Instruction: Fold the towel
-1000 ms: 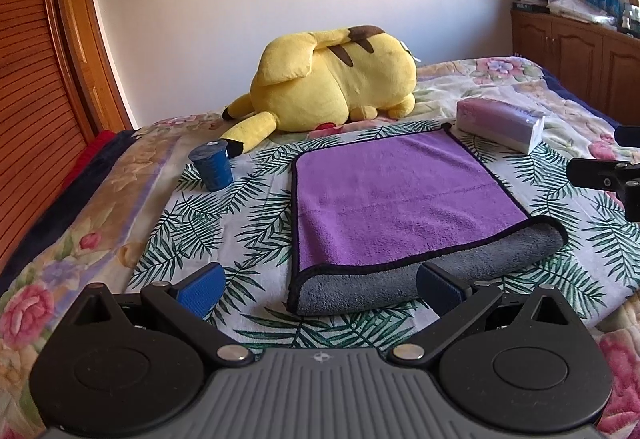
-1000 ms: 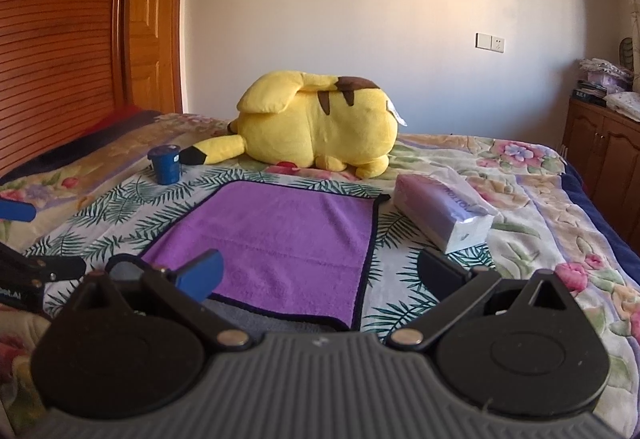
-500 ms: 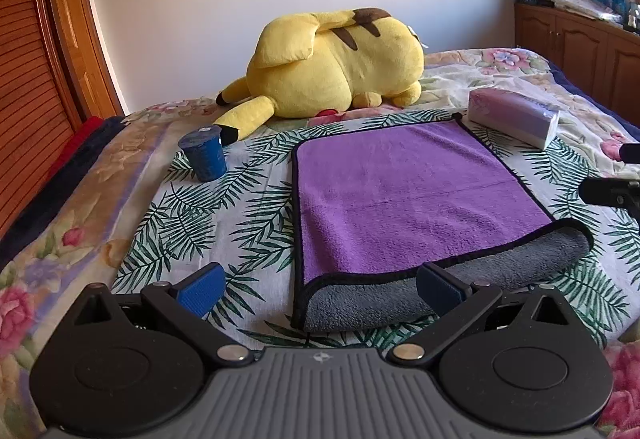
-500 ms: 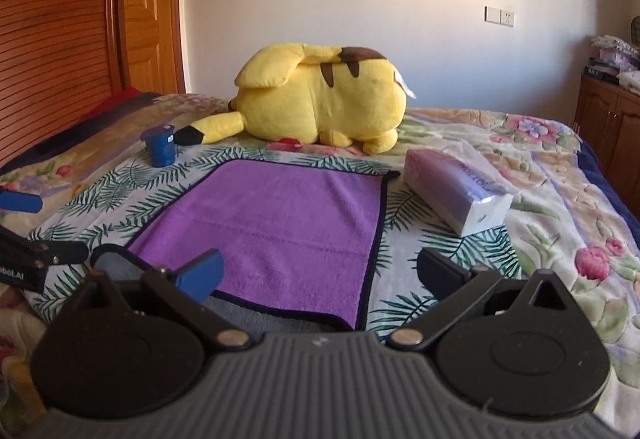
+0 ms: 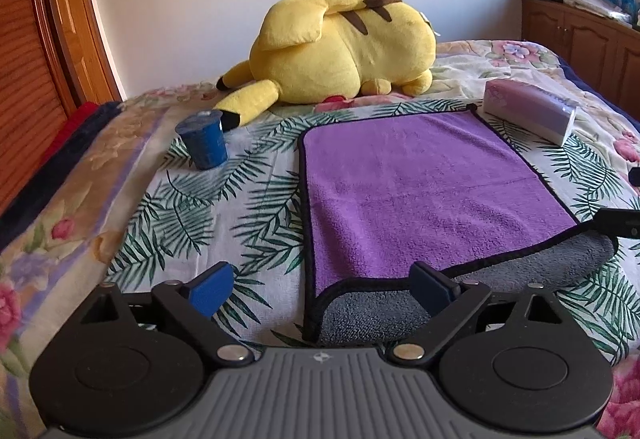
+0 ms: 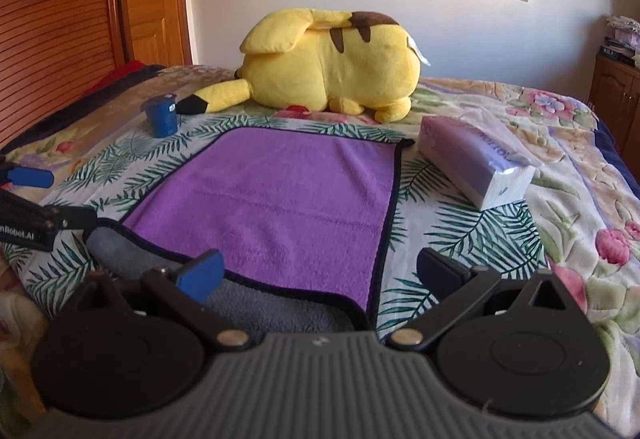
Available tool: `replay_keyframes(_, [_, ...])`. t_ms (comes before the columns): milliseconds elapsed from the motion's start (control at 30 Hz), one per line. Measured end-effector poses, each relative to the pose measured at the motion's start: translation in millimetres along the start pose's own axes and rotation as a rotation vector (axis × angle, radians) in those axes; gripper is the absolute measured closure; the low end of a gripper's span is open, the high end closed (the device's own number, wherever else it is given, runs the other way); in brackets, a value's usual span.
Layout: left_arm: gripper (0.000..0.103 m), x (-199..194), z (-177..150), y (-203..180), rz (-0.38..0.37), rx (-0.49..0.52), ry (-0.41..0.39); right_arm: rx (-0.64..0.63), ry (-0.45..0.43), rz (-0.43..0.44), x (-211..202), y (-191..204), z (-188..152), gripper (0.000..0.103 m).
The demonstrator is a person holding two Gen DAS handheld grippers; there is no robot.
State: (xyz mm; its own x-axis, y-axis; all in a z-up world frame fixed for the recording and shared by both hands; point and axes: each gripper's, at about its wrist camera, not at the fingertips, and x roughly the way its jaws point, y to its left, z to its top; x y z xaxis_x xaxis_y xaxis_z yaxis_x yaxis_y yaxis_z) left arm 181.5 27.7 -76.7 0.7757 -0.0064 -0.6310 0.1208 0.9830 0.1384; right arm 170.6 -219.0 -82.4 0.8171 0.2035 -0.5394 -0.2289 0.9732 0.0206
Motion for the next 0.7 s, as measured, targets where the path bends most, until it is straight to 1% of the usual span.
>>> replay_keyframes(67, [0.013,4,-1,2,-0.006,-0.006,0.012,0.003,0.011,0.002,2,-2,-1,0.000])
replay_keyframes(233, [0.025,13,-3,6,-0.035,-0.021,0.035,0.017,0.038,0.008,9,-4,-3,0.001])
replay_keyframes(300, [0.031,16,-3,7,-0.047,-0.026,0.042,0.023,0.049,0.012,11,-5,-5,0.002])
replay_keyframes(400, [0.040,20,-4,10,-0.071,-0.041,0.053,0.022,0.075,0.024,15,-4,-7,0.014])
replay_keyframes(433, [0.041,21,-5,10,-0.080,-0.046,0.061,0.025,0.083,0.028,17,-5,-8,0.014])
replay_keyframes(500, [0.049,24,-7,11,-0.099,-0.056,0.080,0.031,0.098,0.031,19,-6,-9,0.014])
replay_keyframes(567, [0.053,25,-9,9,-0.112,-0.058,0.092,0.040,0.117,0.039,22,-7,-11,0.014])
replay_keyframes(700, [0.059,28,-14,7,-0.106,-0.043,0.106,0.049,0.144,0.042,27,-9,-13,0.016])
